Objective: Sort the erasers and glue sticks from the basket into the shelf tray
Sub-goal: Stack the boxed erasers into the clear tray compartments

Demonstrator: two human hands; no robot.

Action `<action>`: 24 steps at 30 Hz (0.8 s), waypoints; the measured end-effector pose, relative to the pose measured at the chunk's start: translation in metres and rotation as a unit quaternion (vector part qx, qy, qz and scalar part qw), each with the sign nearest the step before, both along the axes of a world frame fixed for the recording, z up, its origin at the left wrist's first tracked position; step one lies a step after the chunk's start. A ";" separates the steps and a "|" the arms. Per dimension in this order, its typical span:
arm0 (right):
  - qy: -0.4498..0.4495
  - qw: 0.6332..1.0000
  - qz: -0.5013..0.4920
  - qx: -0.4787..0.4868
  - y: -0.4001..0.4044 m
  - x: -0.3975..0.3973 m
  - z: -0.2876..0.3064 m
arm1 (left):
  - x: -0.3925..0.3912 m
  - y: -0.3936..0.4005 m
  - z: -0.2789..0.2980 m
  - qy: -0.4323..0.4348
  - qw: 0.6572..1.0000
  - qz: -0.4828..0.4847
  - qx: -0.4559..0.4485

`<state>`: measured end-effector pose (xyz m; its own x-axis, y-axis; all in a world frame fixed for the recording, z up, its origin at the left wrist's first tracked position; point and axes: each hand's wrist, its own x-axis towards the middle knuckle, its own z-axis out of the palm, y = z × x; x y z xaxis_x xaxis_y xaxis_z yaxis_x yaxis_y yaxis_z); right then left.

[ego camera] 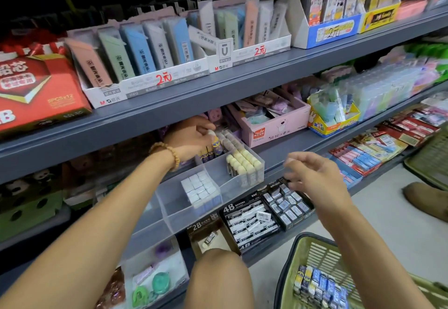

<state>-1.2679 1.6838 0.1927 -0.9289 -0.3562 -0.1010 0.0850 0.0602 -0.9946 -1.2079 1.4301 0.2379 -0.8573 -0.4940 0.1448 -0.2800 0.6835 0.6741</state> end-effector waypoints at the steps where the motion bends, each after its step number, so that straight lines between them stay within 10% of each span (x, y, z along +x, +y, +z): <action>1: -0.002 1.000 -0.019 0.004 0.007 -0.004 -0.003 | -0.007 -0.005 -0.004 -0.003 1.000 -0.003 -0.020; 24: -0.107 0.987 -0.071 0.092 0.044 0.001 -0.069 | -0.039 -0.017 -0.044 -0.037 0.962 -0.103 -0.249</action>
<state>-1.2666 1.7279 0.1235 -0.9188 -0.1804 -0.3512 0.3127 0.2105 -0.9262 -1.2465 1.4133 0.1942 -0.9466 -0.1984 0.2542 -0.1395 0.9626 0.2321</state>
